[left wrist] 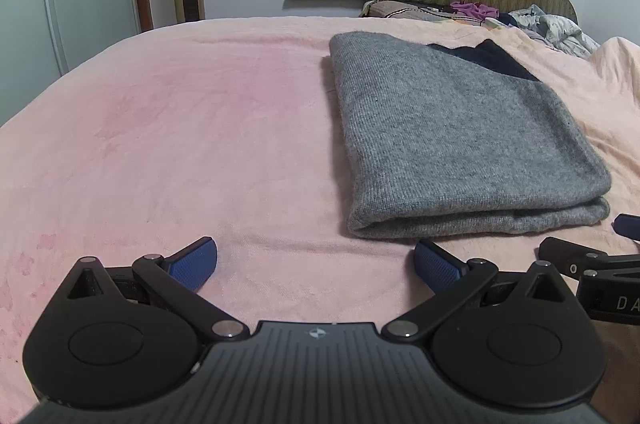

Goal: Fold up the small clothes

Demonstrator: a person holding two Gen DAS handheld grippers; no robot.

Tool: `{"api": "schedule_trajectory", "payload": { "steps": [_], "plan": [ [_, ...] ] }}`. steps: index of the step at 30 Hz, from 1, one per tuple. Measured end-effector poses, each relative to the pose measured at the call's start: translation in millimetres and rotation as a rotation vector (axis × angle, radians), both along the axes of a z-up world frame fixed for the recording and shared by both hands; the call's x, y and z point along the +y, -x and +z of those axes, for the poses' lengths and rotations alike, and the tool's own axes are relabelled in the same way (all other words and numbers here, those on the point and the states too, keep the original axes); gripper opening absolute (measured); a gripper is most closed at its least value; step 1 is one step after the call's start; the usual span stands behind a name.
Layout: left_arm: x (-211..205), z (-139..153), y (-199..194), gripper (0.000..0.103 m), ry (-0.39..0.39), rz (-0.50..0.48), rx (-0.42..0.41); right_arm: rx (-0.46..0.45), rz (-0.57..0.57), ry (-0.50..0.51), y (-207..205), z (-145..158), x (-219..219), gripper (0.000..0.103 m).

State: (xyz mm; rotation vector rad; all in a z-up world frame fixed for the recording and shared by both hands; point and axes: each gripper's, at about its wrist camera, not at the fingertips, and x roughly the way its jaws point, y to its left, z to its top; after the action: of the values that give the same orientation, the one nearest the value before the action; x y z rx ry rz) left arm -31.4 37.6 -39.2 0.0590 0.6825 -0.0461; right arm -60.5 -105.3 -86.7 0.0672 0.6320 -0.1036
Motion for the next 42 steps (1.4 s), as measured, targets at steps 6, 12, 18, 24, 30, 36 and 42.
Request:
{"api": "schedule_trajectory", "payload": {
  "steps": [6, 12, 18, 24, 30, 36, 42],
  "plan": [
    [0.5, 0.0, 0.3, 0.103, 0.003, 0.001, -0.002, 0.006, -0.028, -0.002, -0.9, 0.4, 3.0, 0.103],
    [0.9, 0.3, -0.1, 0.103, 0.006, 0.003, -0.003, 0.011, -0.047, -0.005, -1.1, 0.6, 4.5, 0.103],
    [1.0, 0.4, -0.1, 0.103, 0.007, 0.003, -0.003, 0.010, -0.061, 0.003, -1.0, 0.3, 7.8, 0.103],
    [0.8, 0.3, -0.1, 0.103, 0.006, 0.003, -0.003, 0.005, -0.058, 0.001, -0.9, -0.1, 6.9, 0.103],
    [0.8, 0.4, -0.2, 0.103, 0.006, 0.003, -0.003, 0.004, -0.057, -0.001, -1.1, -0.2, 6.3, 0.103],
    [1.0, -0.1, -0.1, 0.103, 0.005, 0.004, -0.002, 0.004, -0.056, -0.001, -1.1, -0.2, 6.3, 0.103],
    [2.3, -0.2, 1.5, 0.103, 0.011, 0.016, -0.006, 0.004, -0.057, -0.002, -0.9, -0.3, 6.1, 0.103]
  ]
}}
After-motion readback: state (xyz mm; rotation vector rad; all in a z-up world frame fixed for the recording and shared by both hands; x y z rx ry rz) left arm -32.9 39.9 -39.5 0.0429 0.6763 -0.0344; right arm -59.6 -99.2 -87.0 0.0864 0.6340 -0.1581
